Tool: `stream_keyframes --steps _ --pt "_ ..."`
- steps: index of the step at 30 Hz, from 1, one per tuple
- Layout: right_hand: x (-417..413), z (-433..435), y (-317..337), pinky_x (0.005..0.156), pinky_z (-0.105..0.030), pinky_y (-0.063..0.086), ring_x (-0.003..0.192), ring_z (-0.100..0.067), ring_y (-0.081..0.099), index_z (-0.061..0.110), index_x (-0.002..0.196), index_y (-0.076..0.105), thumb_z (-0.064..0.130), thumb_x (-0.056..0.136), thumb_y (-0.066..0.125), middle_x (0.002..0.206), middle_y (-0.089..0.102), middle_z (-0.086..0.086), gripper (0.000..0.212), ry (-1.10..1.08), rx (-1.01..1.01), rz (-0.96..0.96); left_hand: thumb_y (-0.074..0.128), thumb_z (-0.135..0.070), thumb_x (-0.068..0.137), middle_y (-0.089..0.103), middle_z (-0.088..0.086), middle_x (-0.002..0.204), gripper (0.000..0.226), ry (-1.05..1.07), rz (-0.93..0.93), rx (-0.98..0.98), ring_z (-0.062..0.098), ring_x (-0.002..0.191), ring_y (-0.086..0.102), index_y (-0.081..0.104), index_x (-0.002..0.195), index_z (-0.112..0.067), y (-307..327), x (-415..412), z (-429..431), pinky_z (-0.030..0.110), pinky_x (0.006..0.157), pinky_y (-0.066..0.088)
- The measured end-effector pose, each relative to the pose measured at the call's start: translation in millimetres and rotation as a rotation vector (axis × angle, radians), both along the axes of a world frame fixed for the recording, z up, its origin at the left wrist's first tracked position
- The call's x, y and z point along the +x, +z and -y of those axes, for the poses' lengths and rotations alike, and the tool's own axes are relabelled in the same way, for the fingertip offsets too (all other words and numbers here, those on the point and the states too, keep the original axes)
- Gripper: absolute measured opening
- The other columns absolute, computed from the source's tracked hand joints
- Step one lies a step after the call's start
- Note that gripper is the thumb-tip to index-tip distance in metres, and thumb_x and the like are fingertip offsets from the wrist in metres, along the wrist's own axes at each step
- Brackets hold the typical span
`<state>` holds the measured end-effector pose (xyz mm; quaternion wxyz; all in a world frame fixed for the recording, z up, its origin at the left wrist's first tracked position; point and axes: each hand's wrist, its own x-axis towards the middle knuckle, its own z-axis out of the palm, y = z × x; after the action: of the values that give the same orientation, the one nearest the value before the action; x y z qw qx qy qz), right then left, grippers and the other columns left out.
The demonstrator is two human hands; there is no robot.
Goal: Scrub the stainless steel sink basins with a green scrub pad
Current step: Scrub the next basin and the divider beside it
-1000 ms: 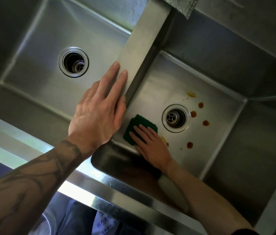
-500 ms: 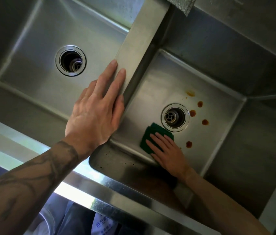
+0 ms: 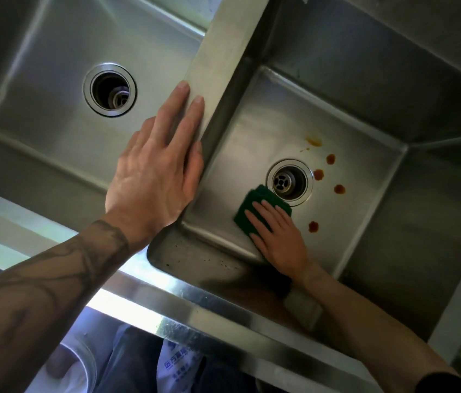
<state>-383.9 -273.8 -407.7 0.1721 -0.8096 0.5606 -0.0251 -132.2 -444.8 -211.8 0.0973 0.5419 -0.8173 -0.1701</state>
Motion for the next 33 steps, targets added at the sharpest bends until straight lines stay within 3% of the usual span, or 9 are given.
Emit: stream_keyframes --steps 4,11,17,22,25,28,30,33 --pt "49 48 -4 0.128 -0.051 0.021 0.156 -0.031 0.028 0.014 0.158 0.04 0.034 0.11 0.043 0.163 0.038 -0.014 0.052 -0.24 0.005 0.069 0.036 -0.033 0.115 0.025 0.01 0.177 0.056 -0.004 -0.001 0.008 0.036 0.15 0.046 0.033 0.168 -0.013 1 0 0 0.058 0.108 0.054" --pt "-11 -30 2 0.122 -0.057 0.032 0.159 -0.029 0.02 0.014 0.159 0.033 0.033 0.111 0.043 0.166 0.032 -0.015 0.053 -0.063 -0.001 -0.025 0.038 -0.031 0.114 0.026 0.01 0.176 0.056 -0.008 -0.009 0.01 0.039 0.146 0.048 0.035 0.167 -0.012 1 2 1 0.057 0.109 0.053" --pt "48 35 -11 0.13 -0.049 0.017 0.156 -0.031 0.027 0.013 0.158 0.039 0.032 0.11 0.044 0.164 0.036 -0.015 0.052 -0.316 -0.037 0.074 0.04 -0.031 0.114 0.029 0.009 0.175 0.055 -0.008 -0.004 -0.035 0.038 0.146 0.049 0.036 0.166 -0.014 -6 2 1 0.055 0.103 0.055" --pt "-11 -31 -6 0.128 -0.054 0.023 0.16 -0.03 0.018 0.014 0.161 0.028 0.032 0.111 0.045 0.168 0.027 -0.015 0.056 -0.09 -0.015 -0.058 0.041 -0.03 0.114 0.029 0.008 0.175 0.054 0.012 -0.016 -0.027 0.039 0.146 0.049 0.037 0.166 -0.015 -3 1 1 0.057 0.101 0.056" --pt "-33 -44 1 0.123 -0.058 0.031 0.158 -0.03 0.02 0.015 0.161 0.027 0.033 0.109 0.042 0.167 0.029 -0.015 0.056 -0.215 0.039 -0.097 0.042 -0.029 0.113 0.029 0.008 0.175 0.054 0.019 -0.004 -0.026 0.04 0.143 0.052 0.037 0.166 -0.015 -2 1 1 0.057 0.096 0.057" --pt "-7 -16 -3 0.128 -0.054 0.022 0.158 -0.031 0.021 0.014 0.162 0.028 0.035 0.11 0.041 0.168 0.028 -0.015 0.057 -0.341 0.019 -0.065 0.042 -0.029 0.113 0.029 0.009 0.175 0.055 -0.004 -0.013 -0.021 0.04 0.143 0.052 0.037 0.166 -0.013 -3 1 2 0.057 0.097 0.06" --pt "7 -7 -4 0.129 -0.053 0.018 0.158 -0.032 0.021 0.013 0.162 0.028 0.035 0.111 0.042 0.168 0.027 -0.016 0.057 -0.326 -0.002 -0.03 0.041 -0.029 0.114 0.029 0.009 0.175 0.055 -0.009 -0.018 -0.014 0.039 0.145 0.051 0.037 0.166 -0.012 -2 1 2 0.056 0.099 0.059" --pt "-13 -24 -5 0.125 -0.057 0.03 0.158 -0.033 0.021 0.012 0.162 0.025 0.034 0.111 0.038 0.167 0.029 -0.017 0.056 -0.159 0.001 -0.098 0.041 -0.029 0.114 0.029 0.01 0.175 0.055 -0.003 -0.011 -0.019 0.039 0.145 0.051 0.038 0.165 -0.012 -1 1 1 0.057 0.101 0.058"
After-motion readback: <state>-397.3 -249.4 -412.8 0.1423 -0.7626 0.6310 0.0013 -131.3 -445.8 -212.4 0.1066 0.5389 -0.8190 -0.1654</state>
